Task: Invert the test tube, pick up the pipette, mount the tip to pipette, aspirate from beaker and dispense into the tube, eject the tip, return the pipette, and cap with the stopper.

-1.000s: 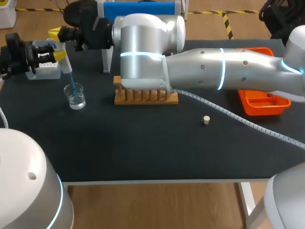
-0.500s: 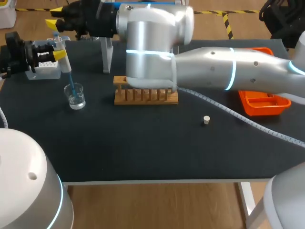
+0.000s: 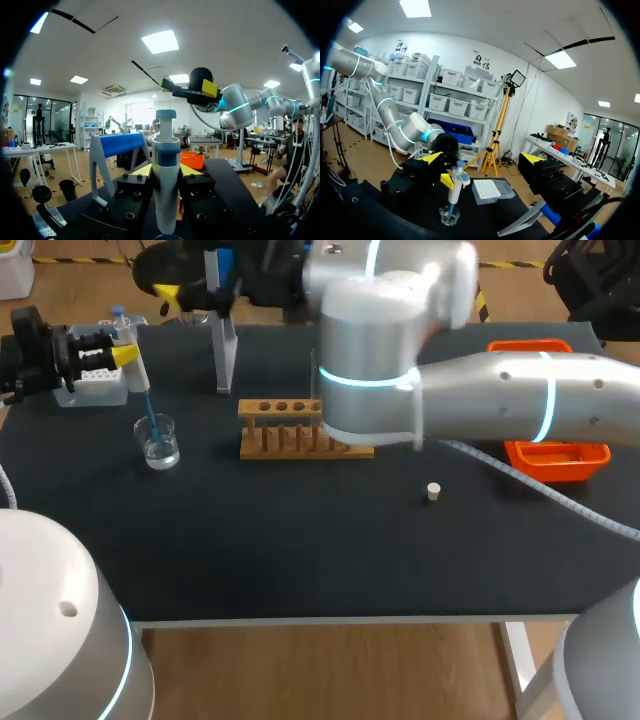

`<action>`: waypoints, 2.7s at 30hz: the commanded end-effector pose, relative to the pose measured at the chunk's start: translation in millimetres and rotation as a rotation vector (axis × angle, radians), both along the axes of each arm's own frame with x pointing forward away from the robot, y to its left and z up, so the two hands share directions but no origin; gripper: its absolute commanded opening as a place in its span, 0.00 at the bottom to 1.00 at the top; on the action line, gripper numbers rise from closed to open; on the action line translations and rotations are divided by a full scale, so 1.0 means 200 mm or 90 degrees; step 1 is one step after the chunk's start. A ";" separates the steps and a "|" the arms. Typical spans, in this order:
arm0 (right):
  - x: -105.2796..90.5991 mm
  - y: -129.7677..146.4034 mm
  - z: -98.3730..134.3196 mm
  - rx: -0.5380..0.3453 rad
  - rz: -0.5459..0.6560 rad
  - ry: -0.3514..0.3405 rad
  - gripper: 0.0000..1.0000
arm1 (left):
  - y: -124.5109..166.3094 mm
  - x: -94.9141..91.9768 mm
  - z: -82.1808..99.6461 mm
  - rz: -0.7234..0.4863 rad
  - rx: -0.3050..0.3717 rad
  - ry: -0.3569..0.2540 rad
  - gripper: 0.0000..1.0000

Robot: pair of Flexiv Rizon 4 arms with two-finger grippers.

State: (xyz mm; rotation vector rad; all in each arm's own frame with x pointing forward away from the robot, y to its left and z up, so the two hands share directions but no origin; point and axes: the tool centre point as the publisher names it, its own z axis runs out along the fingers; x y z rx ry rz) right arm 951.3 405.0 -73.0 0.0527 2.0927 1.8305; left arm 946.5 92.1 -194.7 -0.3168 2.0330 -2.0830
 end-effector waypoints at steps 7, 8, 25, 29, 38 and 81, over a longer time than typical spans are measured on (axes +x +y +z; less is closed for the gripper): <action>-0.01 -0.72 -0.07 -0.099 0.112 0.044 1.00 | 0.00 0.00 0.00 0.000 0.000 0.001 0.00; 0.00 -0.75 -0.09 -0.105 0.112 0.046 1.00 | 0.00 0.00 0.00 0.000 0.000 0.001 0.00; 0.09 -1.03 -0.28 -0.131 0.157 0.077 1.00 | 0.00 0.00 0.00 0.000 0.000 0.001 0.00; 0.09 -1.05 -0.32 -0.142 0.173 0.073 1.00 | 0.00 0.00 0.00 0.000 0.000 0.001 0.00; 0.08 -1.04 -0.45 -0.169 0.198 0.089 1.00 | 0.00 0.00 0.00 0.000 0.000 0.001 0.00; 0.15 -0.95 -0.99 -0.185 0.190 0.139 1.00 | 0.00 0.00 0.00 0.000 0.000 0.001 0.00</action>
